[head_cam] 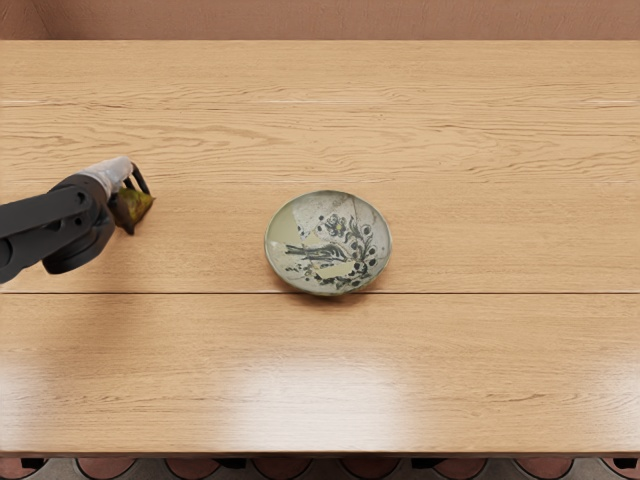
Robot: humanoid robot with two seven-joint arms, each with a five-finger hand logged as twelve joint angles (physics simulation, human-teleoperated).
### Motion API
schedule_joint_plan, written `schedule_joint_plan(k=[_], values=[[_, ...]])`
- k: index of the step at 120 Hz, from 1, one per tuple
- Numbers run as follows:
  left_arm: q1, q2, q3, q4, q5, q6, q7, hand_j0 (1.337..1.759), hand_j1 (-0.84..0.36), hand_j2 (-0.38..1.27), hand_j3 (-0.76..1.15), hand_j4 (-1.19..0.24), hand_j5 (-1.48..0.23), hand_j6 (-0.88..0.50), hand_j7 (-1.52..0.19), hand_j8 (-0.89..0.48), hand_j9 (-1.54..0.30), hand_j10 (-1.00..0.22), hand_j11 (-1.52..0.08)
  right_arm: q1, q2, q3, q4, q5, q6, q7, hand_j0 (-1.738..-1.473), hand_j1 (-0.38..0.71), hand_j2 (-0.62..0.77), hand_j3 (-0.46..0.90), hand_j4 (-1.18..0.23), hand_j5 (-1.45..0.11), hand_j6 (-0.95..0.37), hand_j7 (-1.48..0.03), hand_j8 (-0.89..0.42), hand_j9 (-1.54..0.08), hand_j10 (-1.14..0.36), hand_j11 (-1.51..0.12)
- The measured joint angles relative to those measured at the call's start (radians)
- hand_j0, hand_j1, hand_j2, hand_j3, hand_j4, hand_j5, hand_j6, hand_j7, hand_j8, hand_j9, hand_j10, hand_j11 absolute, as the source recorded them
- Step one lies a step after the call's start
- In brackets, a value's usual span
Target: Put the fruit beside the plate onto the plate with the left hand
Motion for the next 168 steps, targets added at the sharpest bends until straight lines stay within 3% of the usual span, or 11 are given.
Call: schedule_joint_plan(k=[18,53,92,133,168], values=[[-0.061,0.001,-0.011,0.000,-0.165,-0.007,0.000,1.653,-0.24,0.30,0.00,-0.50,-0.89,-0.38,-0.88,-0.43,-0.89,-0.58,-0.90,0.000,0.000,0.000,0.000,0.000,0.000,0.000,-1.658,-0.32,0.00,0.00,-0.02,-0.03,-0.02,-0.03,-0.02,-0.03,-0.02,-0.03],[-0.062,-0.006,-0.148,0.002,-0.333,-0.132,0.000,1.654,-0.27,0.34,0.00,-0.50,-0.93,-0.36,-0.91,-0.40,-0.90,-0.55,-0.91,0.000,0.000,0.000,0.000,0.000,0.000,0.000,-1.658,-0.32,0.00,0.00,-0.02,-0.03,-0.02,-0.03,-0.02,-0.03,-0.02,-0.03],[-0.094,-0.091,-0.250,0.000,-0.359,-0.178,0.000,1.656,-0.33,0.46,0.00,-0.56,-0.94,-0.35,-0.91,-0.37,-0.90,-0.51,-0.90,0.000,0.000,0.000,0.000,0.000,-0.001,0.000,-1.658,-0.32,0.00,0.00,-0.02,-0.03,-0.02,-0.03,-0.02,-0.03,-0.02,-0.03],[-0.137,-0.194,-0.274,-0.003,-0.357,-0.218,0.000,1.656,-0.31,0.47,0.00,-0.59,-0.94,-0.38,-0.91,-0.40,-0.91,-0.54,-0.90,0.000,0.000,0.000,0.000,0.000,-0.001,0.000,-1.658,-0.32,0.00,0.00,-0.02,-0.03,-0.02,-0.03,-0.02,-0.03,-0.02,-0.03],[-0.124,-0.304,-0.262,-0.006,-0.358,-0.229,-0.001,1.657,-0.30,0.47,0.00,-0.60,-0.96,-0.38,-0.94,-0.40,-0.93,-0.54,-0.92,0.000,0.000,0.000,0.000,0.000,-0.001,0.000,-1.658,-0.32,0.00,0.00,-0.02,-0.03,-0.02,-0.03,-0.02,-0.03,-0.02,-0.03]])
